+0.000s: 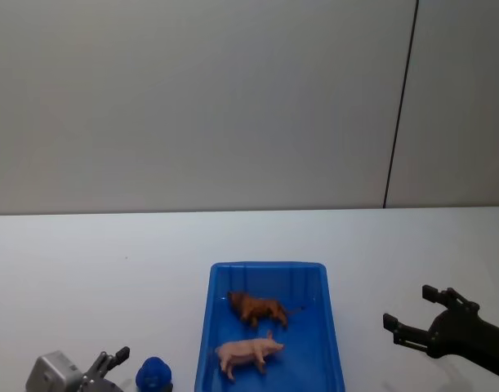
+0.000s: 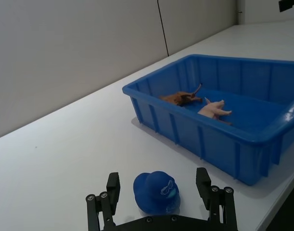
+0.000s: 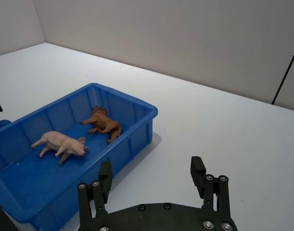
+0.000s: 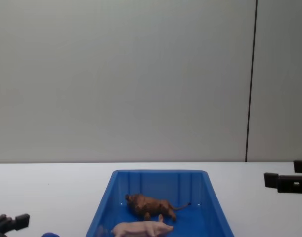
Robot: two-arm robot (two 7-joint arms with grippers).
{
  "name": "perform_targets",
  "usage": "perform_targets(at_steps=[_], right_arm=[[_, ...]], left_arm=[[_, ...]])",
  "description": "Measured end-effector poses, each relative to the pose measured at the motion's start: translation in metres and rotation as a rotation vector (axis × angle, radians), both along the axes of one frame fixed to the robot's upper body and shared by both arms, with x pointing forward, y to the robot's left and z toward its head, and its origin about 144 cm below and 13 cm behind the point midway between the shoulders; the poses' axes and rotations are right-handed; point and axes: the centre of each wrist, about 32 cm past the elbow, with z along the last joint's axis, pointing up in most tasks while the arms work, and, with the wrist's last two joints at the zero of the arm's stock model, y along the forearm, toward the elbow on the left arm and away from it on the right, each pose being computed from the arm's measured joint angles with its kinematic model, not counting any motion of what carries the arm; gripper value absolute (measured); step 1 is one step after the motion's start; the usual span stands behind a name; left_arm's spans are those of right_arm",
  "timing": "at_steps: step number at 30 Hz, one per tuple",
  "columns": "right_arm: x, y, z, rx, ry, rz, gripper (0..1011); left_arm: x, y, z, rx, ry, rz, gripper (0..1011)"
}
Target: Pick up the two dolls from the table and place them into the box.
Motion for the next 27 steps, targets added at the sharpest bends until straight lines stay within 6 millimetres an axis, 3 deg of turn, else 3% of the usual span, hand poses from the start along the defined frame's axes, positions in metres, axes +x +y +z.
perform_targets(at_steps=[12, 27], right_arm=[[0.0, 0.0, 0.0, 0.0, 0.0, 0.0, 1001], [0.0, 0.0, 0.0, 0.0, 0.0, 0.0, 1001]], left_arm=[[0.017, 0.001, -0.009, 0.026, 0.032, -0.011, 998], [0.034, 0.003, -0.011, 0.055, 0.055, -0.009, 617]])
